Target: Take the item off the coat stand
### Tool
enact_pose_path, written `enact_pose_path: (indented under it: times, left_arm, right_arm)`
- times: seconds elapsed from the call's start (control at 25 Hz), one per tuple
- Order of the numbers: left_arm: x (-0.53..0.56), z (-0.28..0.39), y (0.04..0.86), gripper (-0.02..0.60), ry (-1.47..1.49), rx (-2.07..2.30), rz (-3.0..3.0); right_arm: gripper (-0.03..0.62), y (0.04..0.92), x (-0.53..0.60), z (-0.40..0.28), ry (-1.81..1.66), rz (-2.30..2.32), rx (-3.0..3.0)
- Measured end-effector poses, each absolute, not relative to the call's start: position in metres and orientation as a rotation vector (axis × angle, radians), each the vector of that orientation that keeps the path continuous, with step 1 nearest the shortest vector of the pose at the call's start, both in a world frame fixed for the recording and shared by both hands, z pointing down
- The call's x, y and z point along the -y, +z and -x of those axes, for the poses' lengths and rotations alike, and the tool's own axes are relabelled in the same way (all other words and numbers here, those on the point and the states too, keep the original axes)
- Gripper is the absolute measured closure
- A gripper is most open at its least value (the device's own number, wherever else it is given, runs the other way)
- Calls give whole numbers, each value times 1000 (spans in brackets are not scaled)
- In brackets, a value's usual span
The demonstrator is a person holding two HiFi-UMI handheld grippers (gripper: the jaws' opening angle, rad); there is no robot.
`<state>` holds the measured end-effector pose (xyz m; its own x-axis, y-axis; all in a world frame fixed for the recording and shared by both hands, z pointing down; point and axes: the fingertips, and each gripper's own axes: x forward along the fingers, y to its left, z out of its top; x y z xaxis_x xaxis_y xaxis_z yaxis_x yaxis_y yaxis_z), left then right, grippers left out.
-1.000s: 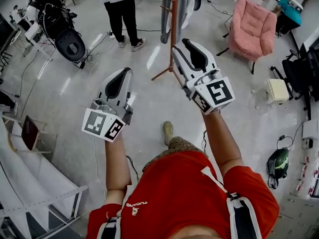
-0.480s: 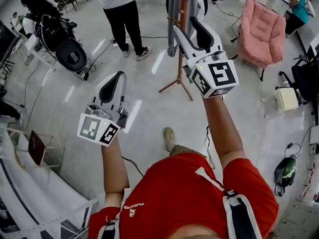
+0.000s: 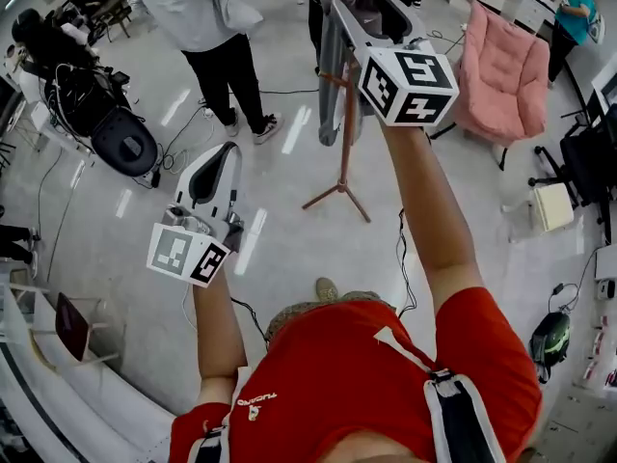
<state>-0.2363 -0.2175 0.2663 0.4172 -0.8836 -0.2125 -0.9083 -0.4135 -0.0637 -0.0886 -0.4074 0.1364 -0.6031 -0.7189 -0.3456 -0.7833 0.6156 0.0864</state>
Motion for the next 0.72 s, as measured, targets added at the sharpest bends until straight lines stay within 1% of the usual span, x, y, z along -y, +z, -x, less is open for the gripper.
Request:
enact_pose_path:
  times: [0.16, 0.4, 0.44, 0.48, 0.52, 0.56, 0.6, 0.72]
  left_arm:
    - [241, 249, 269, 572, 219, -1573, 2536]
    - [268, 256, 277, 572, 208, -1489, 2604]
    - [271, 256, 277, 572, 206, -1482, 2609]
    - [273, 257, 277, 572, 205, -1475, 2614]
    - [275, 258, 276, 572, 205, -1465, 2617]
    - [276, 258, 276, 572, 205, -1453, 2621]
    - [276, 258, 276, 572, 205, -1441, 2625]
    - [279, 259, 278, 572, 211, -1413, 2638]
  right_arm:
    - [344, 127, 448, 105, 330, 1313, -2584]
    - [347, 136, 494, 112, 297, 1448, -2636]
    - [366, 140, 499, 111, 295, 1465, -2644]
    - [400, 142, 504, 109, 296, 1480, -2652]
    - [445, 143, 507, 108, 301, 1489, -2658]
    - [506, 142, 507, 107, 316, 1492, -2660]
    - [531, 137, 505, 106, 342, 1494, -2655]
    - [554, 113, 495, 101, 463, 1500, -2604]
